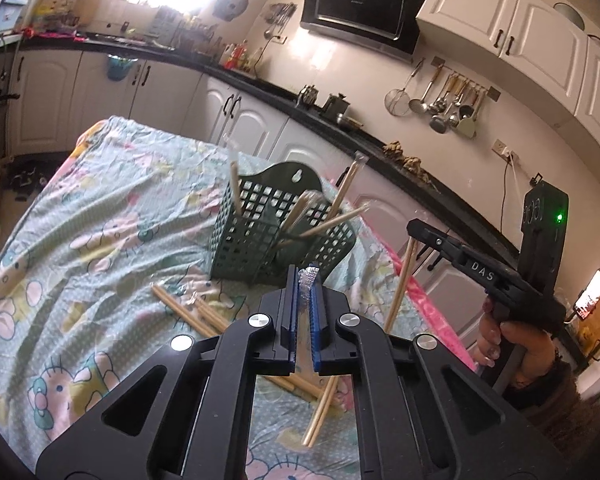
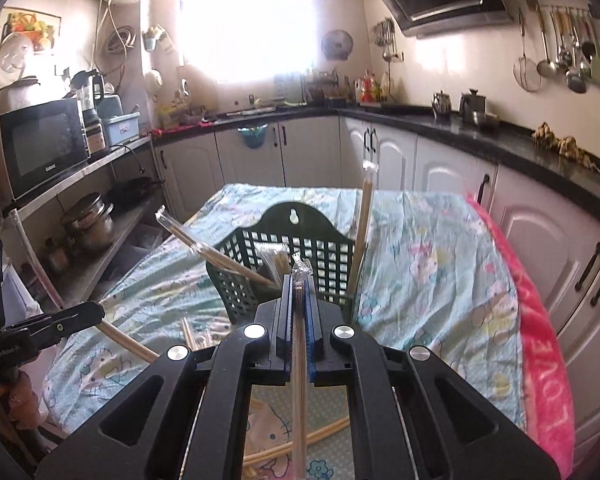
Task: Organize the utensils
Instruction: 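Lift both held chopsticks upright and carry them above the green caddy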
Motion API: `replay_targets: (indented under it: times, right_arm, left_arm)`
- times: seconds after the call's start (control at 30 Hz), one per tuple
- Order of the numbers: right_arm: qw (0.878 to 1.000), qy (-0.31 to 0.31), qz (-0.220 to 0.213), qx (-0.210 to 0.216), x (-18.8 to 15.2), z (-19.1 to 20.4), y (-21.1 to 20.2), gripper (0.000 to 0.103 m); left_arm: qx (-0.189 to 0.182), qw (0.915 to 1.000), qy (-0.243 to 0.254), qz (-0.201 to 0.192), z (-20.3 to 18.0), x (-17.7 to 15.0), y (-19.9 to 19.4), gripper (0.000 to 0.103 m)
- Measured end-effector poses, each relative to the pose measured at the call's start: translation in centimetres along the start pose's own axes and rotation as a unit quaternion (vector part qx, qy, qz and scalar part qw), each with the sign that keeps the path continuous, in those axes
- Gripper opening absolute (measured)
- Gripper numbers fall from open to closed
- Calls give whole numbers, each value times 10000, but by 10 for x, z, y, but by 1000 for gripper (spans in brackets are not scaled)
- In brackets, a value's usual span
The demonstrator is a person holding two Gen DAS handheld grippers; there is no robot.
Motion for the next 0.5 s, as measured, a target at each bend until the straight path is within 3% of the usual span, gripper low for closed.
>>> replay_targets:
  times: [0.5]
  right_arm:
    - [9980, 26, -625, 38, 25, 2, -31, 5]
  left_arm:
    - [-178, 9974, 476, -515, -36, 57, -19, 2]
Point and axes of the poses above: each gripper's, at about its wrist camera, not at the fingertips, and y roughly the way its jaws point, z to its left, x to its top, the point moved 1 cm from there along y, roughly the way its jaws point, and after that the axes turned 8 degrees about y, right-handed, at the moved point
